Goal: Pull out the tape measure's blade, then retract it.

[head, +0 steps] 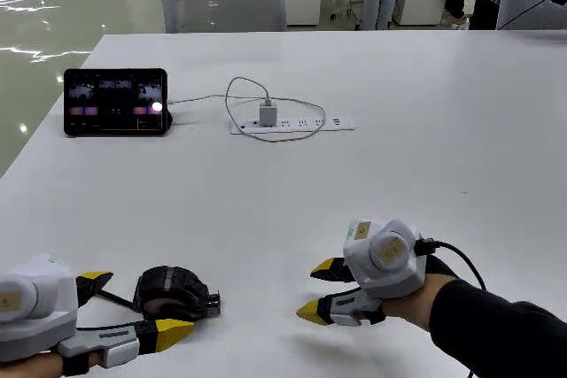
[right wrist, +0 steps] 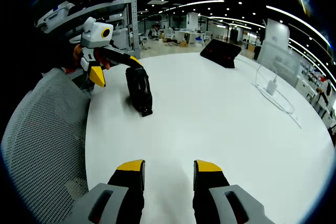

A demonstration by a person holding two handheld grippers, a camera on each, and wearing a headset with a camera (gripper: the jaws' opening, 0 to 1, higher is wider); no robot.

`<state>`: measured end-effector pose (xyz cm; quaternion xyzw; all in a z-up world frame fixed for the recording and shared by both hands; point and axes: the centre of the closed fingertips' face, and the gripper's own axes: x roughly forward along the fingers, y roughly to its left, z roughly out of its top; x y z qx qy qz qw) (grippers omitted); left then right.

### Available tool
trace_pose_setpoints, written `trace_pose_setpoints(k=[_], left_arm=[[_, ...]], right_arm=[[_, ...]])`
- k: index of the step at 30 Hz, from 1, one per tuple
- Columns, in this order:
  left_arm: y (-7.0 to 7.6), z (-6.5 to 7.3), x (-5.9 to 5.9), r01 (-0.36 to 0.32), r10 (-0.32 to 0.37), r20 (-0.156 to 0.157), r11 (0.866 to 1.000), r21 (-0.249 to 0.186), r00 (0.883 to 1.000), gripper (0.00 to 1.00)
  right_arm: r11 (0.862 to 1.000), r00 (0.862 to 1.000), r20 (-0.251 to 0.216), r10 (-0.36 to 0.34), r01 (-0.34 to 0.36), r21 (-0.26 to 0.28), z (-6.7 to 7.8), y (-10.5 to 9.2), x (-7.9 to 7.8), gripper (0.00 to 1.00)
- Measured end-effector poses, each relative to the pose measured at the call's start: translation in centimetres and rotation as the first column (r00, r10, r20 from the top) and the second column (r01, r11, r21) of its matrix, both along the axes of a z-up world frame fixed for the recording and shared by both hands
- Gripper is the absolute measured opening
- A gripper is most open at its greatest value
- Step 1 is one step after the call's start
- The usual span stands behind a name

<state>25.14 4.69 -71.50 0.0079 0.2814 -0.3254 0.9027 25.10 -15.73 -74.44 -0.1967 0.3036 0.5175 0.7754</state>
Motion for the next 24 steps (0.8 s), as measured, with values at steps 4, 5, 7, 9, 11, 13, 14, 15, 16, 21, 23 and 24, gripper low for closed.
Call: trace_pose_setpoints(k=[4, 5, 7, 9, 11, 13, 14, 15, 16, 21, 23, 24], left_arm=[[0.5, 0.0, -0.4, 0.038, -0.038, 0.003, 0.999, 0.023, 0.999, 0.99], [0.7, -0.1, -0.5, 0.046, -0.046, 0.001, 0.998, 0.036, 0.999, 0.99], [0.9, -0.3, -0.8, 0.07, -0.07, 0.003, 0.996, 0.06, 0.998, 0.99], [1.2, -0.4, -1.1, 0.078, -0.078, -0.007, 0.995, 0.068, 0.997, 0.99], [1.5, -0.6, -1.3, 0.093, -0.092, -0.012, 0.993, 0.078, 0.996, 0.99], [1.7, -0.6, -1.5, 0.1, -0.1, -0.012, 0.991, 0.086, 0.995, 0.99], [1.8, -0.7, -1.6, 0.103, -0.102, -0.021, 0.991, 0.085, 0.995, 0.99], [1.8, -0.7, -1.6, 0.105, -0.103, -0.026, 0.991, 0.084, 0.994, 0.99], [1.9, -0.7, -1.7, 0.107, -0.105, -0.026, 0.991, 0.085, 0.994, 0.99], [1.9, -0.5, -1.8, 0.118, -0.118, -0.009, 0.989, 0.09, 0.993, 0.99], [2.0, -0.6, -1.9, 0.123, -0.121, -0.018, 0.988, 0.097, 0.992, 0.99], [2.2, -0.7, -2.0, 0.126, -0.124, -0.019, 0.987, 0.103, 0.992, 0.99]], right_arm=[[1.0, 1.0, 0.003, -0.013, 0.013, -0.001, 0.3, -1.2, -0.3, 0.4], [1.0, 1.0, 0.002, -0.016, 0.016, -0.003, 0.4, -1.5, -0.4, 0.41], [1.0, 1.0, 0.0, -0.026, 0.026, -0.003, 0.5, -2.2, -0.5, 0.44], [0.999, 0.999, -0.005, -0.039, 0.039, 0.004, 0.6, -2.8, -0.6, 0.47], [0.999, 0.999, -0.013, -0.052, 0.052, 0.013, 0.7, -3.5, -0.8, 0.49], [0.997, 0.998, -0.015, -0.069, 0.069, 0.026, 1.0, -3.9, -0.9, 0.5], [0.996, 0.997, -0.02, -0.08, 0.08, 0.032, 1.0, -4.3, -0.9, 0.51], [0.996, 0.996, -0.021, -0.083, 0.084, 0.032, 1.0, -4.5, -1.0, 0.52], [0.995, 0.996, -0.023, -0.088, 0.089, 0.034, 0.9, -4.9, -1.1, 0.53], [0.995, 0.996, -0.012, -0.091, 0.092, 0.035, 1.0, -6.2, -1.4, 0.61], [0.995, 0.996, -0.005, -0.09, 0.09, 0.031, 1.0, -6.7, -1.6, 0.63], [0.996, 0.996, -0.006, -0.089, 0.089, 0.028, 1.0, -7.1, -1.6, 0.65]])
